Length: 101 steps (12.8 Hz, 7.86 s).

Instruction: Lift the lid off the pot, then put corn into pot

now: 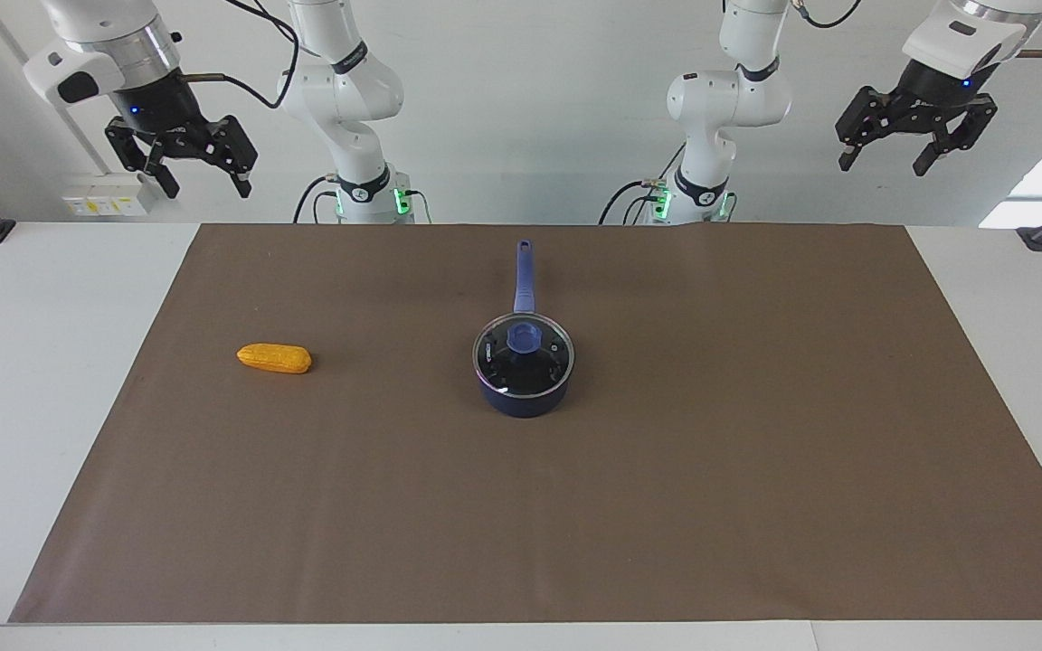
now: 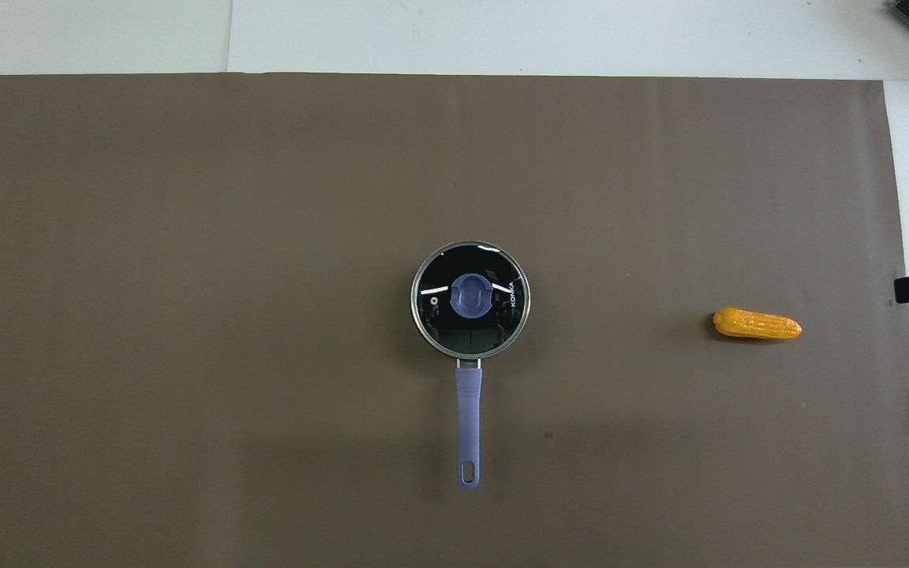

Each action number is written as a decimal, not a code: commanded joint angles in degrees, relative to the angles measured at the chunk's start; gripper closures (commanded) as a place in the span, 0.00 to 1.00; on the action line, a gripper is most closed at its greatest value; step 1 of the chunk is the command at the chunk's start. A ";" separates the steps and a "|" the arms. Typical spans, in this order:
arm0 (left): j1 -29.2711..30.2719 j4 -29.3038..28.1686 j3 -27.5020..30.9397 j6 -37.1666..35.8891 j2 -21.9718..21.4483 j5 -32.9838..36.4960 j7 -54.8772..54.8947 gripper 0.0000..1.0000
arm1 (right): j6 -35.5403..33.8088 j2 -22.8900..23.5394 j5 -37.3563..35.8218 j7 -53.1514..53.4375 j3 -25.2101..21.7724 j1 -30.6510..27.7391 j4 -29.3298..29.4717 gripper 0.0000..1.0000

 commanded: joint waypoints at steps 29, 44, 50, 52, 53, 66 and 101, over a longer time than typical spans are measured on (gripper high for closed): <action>-35.43 -6.26 -1.69 31.22 21.90 2.62 -45.92 0.00 | 44.52 14.44 -1.22 48.45 0.23 -6.09 -40.50 0.00; -37.99 -6.25 -1.69 42.57 29.73 3.32 -49.54 0.00 | 45.22 15.40 -0.43 46.17 0.31 -3.28 -38.40 1.00; -38.78 -7.58 -1.69 43.01 29.73 3.24 -49.63 0.02 | 43.74 12.61 -1.47 42.23 0.84 -2.23 -31.81 1.00; -38.78 -7.66 -1.69 42.31 29.56 3.24 -49.54 0.28 | 39.45 9.62 -1.48 33.90 0.93 -2.05 -29.79 1.00; -38.78 -7.66 -1.69 41.88 29.47 3.23 -49.54 0.43 | 36.29 8.47 -1.48 29.68 0.93 -2.05 -28.56 1.00; -36.94 -9.41 -1.08 35.63 21.22 3.50 -48.84 1.00 | 17.27 1.87 -1.48 10.48 5.76 1.20 -18.79 1.00; 6.48 -47.66 -1.25 64.29 10.31 -2.57 13.04 0.63 | 52.34 23.40 8.01 25.95 10.07 26.51 -19.94 0.84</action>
